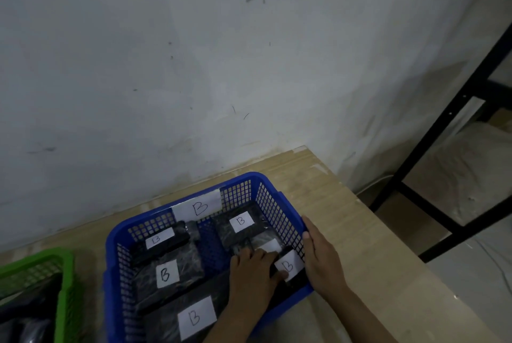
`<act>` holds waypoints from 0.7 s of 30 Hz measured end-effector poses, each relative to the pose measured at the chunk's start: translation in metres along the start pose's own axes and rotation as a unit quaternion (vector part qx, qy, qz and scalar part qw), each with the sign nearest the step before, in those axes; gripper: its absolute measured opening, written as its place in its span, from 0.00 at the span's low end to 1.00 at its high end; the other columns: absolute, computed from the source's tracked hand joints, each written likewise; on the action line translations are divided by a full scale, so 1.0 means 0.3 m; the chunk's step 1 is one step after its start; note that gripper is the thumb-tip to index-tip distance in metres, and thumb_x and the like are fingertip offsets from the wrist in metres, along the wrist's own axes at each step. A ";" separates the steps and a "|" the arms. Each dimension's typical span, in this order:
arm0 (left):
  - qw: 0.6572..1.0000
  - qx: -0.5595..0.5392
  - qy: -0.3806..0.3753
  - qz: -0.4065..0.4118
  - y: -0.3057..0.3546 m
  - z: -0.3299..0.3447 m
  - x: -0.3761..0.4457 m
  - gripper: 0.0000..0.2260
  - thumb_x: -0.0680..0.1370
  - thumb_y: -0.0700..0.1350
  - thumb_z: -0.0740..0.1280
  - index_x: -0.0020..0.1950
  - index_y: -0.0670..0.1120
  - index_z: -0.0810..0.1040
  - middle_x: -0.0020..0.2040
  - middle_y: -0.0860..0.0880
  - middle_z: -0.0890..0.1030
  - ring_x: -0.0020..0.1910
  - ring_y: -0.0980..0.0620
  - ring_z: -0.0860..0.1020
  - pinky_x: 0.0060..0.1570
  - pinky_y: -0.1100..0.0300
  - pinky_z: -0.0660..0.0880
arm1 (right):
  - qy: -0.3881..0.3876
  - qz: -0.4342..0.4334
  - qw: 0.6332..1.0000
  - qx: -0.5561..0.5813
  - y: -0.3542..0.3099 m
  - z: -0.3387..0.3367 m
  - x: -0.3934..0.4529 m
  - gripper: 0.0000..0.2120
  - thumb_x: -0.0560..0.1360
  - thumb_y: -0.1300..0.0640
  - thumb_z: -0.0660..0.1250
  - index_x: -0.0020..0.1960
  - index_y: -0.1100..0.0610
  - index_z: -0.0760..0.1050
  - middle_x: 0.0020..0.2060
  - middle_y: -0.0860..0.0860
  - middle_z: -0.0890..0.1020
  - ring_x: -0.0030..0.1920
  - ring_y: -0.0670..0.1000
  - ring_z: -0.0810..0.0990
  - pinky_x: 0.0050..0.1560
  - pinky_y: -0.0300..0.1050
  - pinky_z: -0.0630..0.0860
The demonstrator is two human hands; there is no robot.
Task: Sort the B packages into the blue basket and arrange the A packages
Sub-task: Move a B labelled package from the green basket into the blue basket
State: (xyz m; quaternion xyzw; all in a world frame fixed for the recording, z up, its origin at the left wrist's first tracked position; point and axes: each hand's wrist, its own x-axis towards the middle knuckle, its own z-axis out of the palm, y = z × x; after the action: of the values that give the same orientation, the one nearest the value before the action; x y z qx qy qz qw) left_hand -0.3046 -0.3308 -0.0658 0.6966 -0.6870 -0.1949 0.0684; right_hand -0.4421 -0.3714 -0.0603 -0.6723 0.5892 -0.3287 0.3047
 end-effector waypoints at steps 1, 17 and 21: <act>1.000 -0.009 0.013 0.000 -0.002 -0.008 -0.006 0.21 0.76 0.60 0.56 0.67 0.57 0.64 0.67 0.54 0.69 0.65 0.50 0.63 0.62 0.54 0.58 | 0.001 -0.005 1.000 -0.009 -0.004 -0.003 -0.002 0.19 0.80 0.56 0.52 0.70 0.53 0.62 0.59 0.46 0.73 0.58 0.44 0.72 0.52 0.26 0.67; 0.945 -0.172 0.268 -0.075 -0.370 -0.243 -0.509 0.10 0.76 0.50 0.63 0.57 0.55 0.75 0.52 0.56 0.73 0.55 0.54 0.71 0.56 0.64 0.64 | -0.040 -0.126 0.990 -0.046 -0.333 0.232 -0.243 0.19 0.78 0.52 0.57 0.68 0.53 0.65 0.72 0.49 0.64 0.70 0.42 0.52 0.73 0.49 0.49; 0.936 -0.153 0.296 -0.117 -0.483 -0.273 -0.657 0.10 0.75 0.47 0.65 0.56 0.51 0.78 0.53 0.50 0.78 0.54 0.49 0.75 0.54 0.59 0.68 | -0.102 -0.163 0.980 -0.044 -0.448 0.378 -0.346 0.20 0.78 0.50 0.56 0.69 0.51 0.63 0.73 0.46 0.60 0.70 0.39 0.47 0.72 0.44 0.44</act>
State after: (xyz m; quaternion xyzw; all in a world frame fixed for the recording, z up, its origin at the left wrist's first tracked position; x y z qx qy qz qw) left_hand -0.1358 -0.1443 -0.0084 0.7797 -0.5110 -0.0895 0.3506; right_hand -0.2809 -0.2497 -0.0295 -0.8021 0.4510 -0.2780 0.2756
